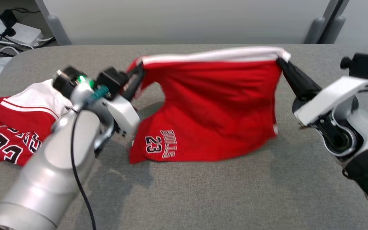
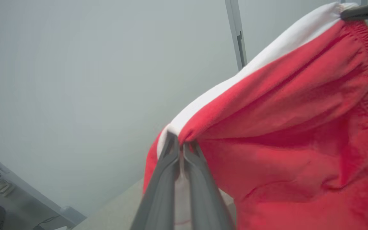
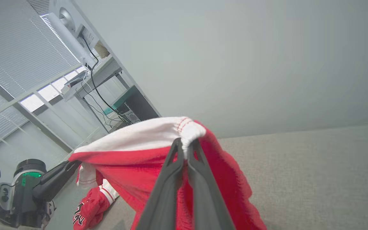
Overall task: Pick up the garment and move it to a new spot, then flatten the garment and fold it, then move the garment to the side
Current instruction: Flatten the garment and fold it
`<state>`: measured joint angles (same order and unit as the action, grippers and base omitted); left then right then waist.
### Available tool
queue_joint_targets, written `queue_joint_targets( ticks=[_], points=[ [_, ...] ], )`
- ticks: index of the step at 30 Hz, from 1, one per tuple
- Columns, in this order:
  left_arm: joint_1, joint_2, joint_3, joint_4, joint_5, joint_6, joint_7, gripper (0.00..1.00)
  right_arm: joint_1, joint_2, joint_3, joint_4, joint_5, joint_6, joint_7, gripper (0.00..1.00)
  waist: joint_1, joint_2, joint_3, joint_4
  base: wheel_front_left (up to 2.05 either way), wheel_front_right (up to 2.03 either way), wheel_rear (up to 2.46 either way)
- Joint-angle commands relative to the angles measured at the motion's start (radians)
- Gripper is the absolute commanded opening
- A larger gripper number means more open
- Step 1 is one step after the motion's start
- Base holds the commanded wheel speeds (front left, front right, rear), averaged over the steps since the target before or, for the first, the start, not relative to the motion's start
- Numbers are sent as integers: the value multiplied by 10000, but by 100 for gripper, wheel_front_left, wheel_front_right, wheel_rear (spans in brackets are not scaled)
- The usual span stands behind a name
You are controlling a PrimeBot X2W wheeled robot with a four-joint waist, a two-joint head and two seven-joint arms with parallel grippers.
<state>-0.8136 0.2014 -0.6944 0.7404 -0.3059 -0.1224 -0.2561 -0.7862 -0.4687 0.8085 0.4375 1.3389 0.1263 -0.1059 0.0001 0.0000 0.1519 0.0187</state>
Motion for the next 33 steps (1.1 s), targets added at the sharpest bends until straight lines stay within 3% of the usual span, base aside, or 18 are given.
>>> queue_joint_targets(
  ticks=[1,4,9,12,13,14,23,33],
  points=[
    [-757,497,439,-275,96,-10,-57,0,-320,85,-102,-130,-161,44,-310,0,-1,0,-103,81,0,0,0],
    [-1140,872,297,-214,41,-50,0,0,-778,277,206,-264,-229,44,-324,0,-1,0,-191,193,0,0,0],
    [21,528,-575,142,-468,-76,310,0,-207,-105,1150,-381,137,44,624,0,-1,0,-136,340,0,0,0],
    [986,212,-1037,520,-1013,-79,303,47,243,-456,1793,-389,292,44,1277,0,-1,0,-28,343,0,0,0],
    [1228,119,-1143,673,-1159,-79,293,90,351,-544,1978,-382,316,44,1452,0,-1,0,15,333,0,0,0],
    [1445,1,-1217,819,-1343,-79,279,100,451,-621,2147,-346,343,44,1615,0,-1,0,42,328,0,0,0],
    [1790,-505,-568,1254,-2246,-44,-29,100,616,-725,2566,72,336,44,1243,0,-1,0,126,431,0,0,0],
    [2151,-332,129,1165,-3151,-72,-54,100,603,-711,2583,486,543,44,584,0,-1,0,110,560,0,0,0]
  ],
)
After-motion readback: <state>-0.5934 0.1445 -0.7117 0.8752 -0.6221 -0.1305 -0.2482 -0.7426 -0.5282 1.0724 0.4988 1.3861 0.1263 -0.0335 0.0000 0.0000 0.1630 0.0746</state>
